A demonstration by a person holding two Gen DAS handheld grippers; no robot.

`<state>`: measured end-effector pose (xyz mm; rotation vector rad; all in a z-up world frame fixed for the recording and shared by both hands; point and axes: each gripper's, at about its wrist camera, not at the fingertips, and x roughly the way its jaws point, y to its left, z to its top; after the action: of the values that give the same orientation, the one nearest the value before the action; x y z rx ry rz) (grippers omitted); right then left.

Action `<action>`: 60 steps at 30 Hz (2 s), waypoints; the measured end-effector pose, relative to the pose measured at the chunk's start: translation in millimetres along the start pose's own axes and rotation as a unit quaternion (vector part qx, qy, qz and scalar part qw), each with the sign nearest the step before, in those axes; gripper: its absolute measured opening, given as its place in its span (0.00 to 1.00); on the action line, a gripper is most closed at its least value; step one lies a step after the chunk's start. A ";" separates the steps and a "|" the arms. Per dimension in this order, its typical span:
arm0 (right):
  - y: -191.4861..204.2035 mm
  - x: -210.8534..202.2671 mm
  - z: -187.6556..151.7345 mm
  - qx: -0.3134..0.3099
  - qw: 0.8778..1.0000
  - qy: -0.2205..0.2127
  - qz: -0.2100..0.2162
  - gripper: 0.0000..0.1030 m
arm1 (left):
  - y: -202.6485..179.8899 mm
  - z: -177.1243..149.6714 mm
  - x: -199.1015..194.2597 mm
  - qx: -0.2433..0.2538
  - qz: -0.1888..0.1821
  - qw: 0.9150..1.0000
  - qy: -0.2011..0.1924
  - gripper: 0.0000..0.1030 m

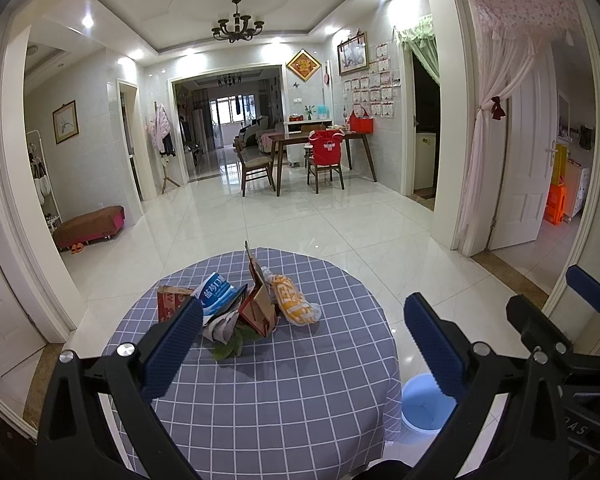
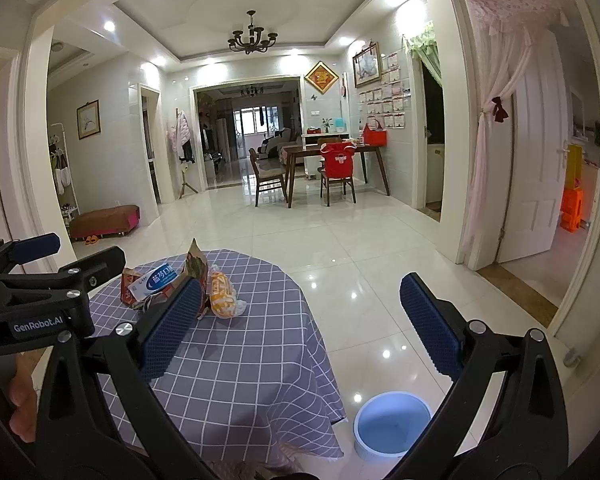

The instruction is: Collect trash

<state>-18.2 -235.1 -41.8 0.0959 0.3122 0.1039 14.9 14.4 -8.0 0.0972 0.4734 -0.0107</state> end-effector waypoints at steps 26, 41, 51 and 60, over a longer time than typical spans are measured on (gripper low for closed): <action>18.0 25.1 -2.8 -0.011 1.000 0.012 0.014 0.94 | 22.9 -7.0 27.4 -0.013 -0.010 1.000 0.019 0.96; 82.9 140.7 -44.0 -0.019 0.989 0.138 0.056 0.94 | 130.3 -68.9 133.8 -0.053 0.029 0.991 0.122 0.96; 120.2 208.3 -66.8 -0.028 0.981 0.183 0.062 0.94 | 183.6 -85.7 184.2 -0.100 -0.007 0.986 0.136 0.95; 141.6 255.3 -37.9 -0.004 0.980 0.177 0.087 0.94 | 208.4 -66.8 213.0 -0.123 0.014 0.984 0.128 0.95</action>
<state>199.3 -62.1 -139.0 0.0963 0.6598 0.2982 180.9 230.8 -145.2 -0.1391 0.7265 0.0889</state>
